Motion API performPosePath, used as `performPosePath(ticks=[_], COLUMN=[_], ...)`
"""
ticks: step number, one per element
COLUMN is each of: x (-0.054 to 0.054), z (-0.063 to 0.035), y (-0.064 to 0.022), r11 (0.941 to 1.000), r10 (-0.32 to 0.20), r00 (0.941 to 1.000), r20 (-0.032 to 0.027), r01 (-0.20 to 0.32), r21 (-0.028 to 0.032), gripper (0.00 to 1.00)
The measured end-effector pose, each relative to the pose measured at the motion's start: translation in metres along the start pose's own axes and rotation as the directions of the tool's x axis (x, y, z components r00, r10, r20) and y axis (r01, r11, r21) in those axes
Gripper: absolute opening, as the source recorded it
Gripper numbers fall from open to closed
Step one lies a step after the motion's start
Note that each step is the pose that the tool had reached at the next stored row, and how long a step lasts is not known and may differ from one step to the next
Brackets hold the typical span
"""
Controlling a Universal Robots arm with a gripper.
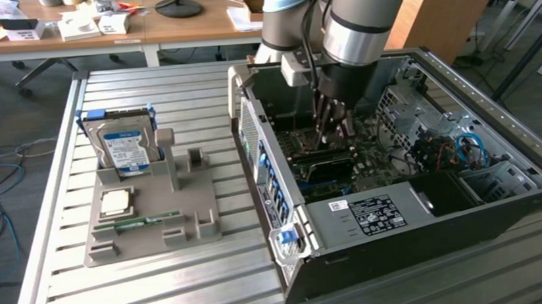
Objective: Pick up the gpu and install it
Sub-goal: 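Press down on the gpu until it lock into place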
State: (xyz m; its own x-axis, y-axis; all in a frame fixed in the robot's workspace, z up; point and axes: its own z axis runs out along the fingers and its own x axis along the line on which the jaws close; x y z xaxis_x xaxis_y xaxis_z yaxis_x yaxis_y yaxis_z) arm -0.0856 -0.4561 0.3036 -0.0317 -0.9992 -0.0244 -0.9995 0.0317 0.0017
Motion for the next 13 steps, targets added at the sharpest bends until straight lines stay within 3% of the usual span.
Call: performPosePath(ticks=[7,13], x=[0.0,0.0], z=[-0.0125,-0.0143], y=[0.0,0.0], r11=[1.0,1.0], r10=[0.0,0.0], r00=[1.0,1.0], r20=[-0.0001,-0.0001], r01=[0.0,0.0], r21=[0.0,0.0], gripper=[0.11,0.11])
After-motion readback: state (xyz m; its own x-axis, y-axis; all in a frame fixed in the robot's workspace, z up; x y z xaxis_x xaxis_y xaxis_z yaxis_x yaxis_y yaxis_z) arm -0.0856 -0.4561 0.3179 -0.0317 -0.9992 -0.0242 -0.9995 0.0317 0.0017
